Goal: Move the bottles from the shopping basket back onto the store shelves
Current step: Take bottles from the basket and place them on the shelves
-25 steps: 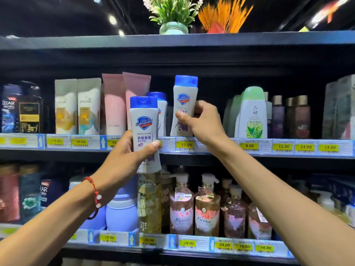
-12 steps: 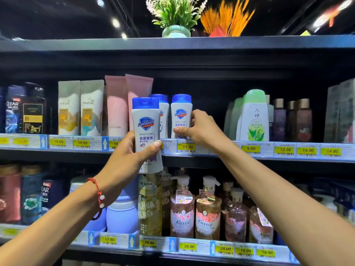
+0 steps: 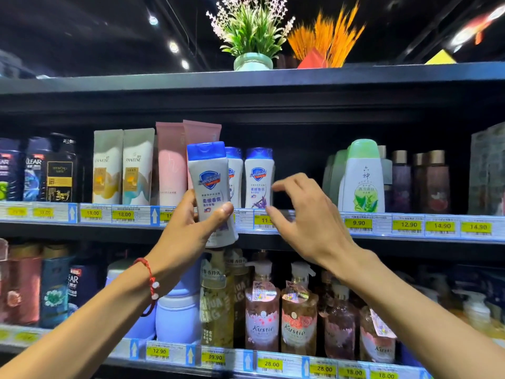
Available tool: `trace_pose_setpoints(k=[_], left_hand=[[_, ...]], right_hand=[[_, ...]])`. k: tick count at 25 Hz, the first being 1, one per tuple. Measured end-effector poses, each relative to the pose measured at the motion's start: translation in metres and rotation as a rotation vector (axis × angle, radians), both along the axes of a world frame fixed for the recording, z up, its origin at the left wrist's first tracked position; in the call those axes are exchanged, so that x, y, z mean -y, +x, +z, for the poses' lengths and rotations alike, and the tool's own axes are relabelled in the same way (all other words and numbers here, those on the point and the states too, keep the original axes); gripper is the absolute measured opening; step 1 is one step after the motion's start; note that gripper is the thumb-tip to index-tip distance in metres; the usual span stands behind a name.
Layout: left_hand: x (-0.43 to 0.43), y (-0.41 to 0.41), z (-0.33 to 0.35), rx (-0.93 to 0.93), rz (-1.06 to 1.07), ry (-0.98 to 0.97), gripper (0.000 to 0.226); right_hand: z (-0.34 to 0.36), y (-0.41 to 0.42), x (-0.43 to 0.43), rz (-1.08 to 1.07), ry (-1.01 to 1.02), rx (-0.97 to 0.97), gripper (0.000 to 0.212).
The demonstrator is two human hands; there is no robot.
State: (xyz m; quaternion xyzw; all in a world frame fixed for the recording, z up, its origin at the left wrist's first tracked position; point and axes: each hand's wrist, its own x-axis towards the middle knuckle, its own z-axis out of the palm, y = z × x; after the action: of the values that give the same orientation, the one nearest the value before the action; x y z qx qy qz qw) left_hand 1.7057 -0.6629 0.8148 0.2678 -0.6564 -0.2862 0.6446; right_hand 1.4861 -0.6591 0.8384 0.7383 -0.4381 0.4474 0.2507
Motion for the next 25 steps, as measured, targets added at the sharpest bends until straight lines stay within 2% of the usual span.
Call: trace_pose_setpoints(k=[4,9,14,25], left_hand=[[0.001,-0.01,0.012,0.009,0.005,-0.039,0.057],[0.003,-0.029,0.029,-0.012,0.09,-0.094,0.046],[0.014,-0.043,0.04,-0.071,0.218,-0.129,0.062],[0.027,-0.059,0.043,0.031,0.366,-0.219,0.05]], right_hand=[[-0.03,-0.017,0.001,-0.084,-0.001,-0.27,0.059],[-0.031,-0.033,0.006,-0.101,-0.066,-0.358,0.071],[-0.034,-0.043,0.007,-0.1,-0.114,-0.34,0.073],[-0.036,-0.05,0.013,-0.07,-0.149,-0.348,0.073]])
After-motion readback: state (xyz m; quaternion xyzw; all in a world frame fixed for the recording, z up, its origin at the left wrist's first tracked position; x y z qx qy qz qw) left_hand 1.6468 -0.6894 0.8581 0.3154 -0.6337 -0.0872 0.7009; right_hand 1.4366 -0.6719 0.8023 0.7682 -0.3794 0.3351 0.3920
